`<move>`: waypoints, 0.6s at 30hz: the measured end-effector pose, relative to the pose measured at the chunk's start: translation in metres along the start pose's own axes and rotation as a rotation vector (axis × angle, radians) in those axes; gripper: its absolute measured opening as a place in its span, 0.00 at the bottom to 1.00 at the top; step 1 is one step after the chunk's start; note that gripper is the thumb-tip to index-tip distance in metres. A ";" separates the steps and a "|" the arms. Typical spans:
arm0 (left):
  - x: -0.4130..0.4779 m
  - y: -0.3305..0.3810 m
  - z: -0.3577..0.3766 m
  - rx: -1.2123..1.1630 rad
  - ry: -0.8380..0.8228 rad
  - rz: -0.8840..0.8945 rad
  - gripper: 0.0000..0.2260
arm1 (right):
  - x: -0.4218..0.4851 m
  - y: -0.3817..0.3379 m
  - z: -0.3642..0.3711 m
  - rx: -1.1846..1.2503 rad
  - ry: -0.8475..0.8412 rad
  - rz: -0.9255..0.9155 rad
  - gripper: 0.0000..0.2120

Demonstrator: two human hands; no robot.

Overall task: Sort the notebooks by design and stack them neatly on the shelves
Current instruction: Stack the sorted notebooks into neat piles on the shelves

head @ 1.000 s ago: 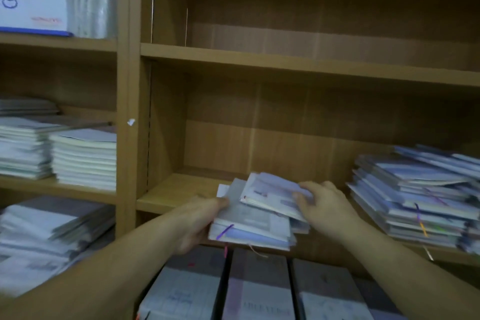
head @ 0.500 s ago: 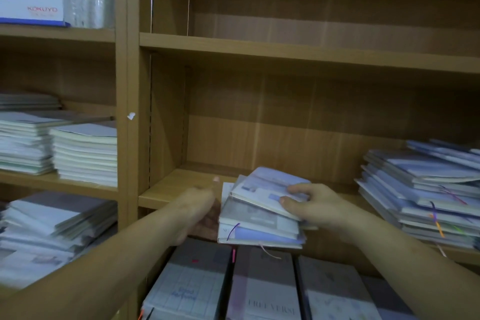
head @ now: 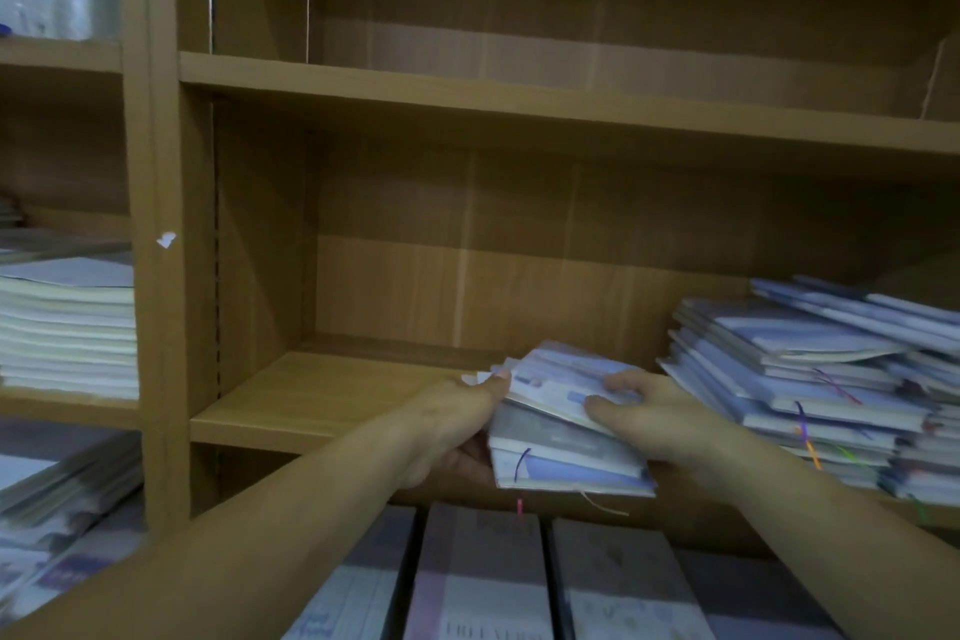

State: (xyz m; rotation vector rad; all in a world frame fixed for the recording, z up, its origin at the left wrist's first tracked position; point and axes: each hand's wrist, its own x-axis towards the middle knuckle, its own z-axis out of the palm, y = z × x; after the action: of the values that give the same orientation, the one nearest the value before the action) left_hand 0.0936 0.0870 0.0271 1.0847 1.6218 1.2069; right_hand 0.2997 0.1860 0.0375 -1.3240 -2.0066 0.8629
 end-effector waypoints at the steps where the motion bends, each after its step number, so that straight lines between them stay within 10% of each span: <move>1: 0.005 0.001 0.003 0.082 0.005 0.004 0.27 | 0.002 0.005 -0.002 -0.013 0.013 -0.009 0.27; 12: 0.024 0.010 0.016 0.083 0.025 -0.100 0.15 | 0.003 0.027 -0.015 -0.094 -0.158 -0.222 0.25; 18: 0.016 0.014 0.026 -0.248 0.020 0.027 0.15 | 0.007 0.030 -0.020 0.143 -0.226 -0.172 0.44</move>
State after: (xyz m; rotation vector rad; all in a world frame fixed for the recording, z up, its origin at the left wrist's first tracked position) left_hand 0.1162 0.1116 0.0340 0.9417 1.4310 1.3990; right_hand 0.3290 0.2052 0.0276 -0.9962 -2.1479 1.0916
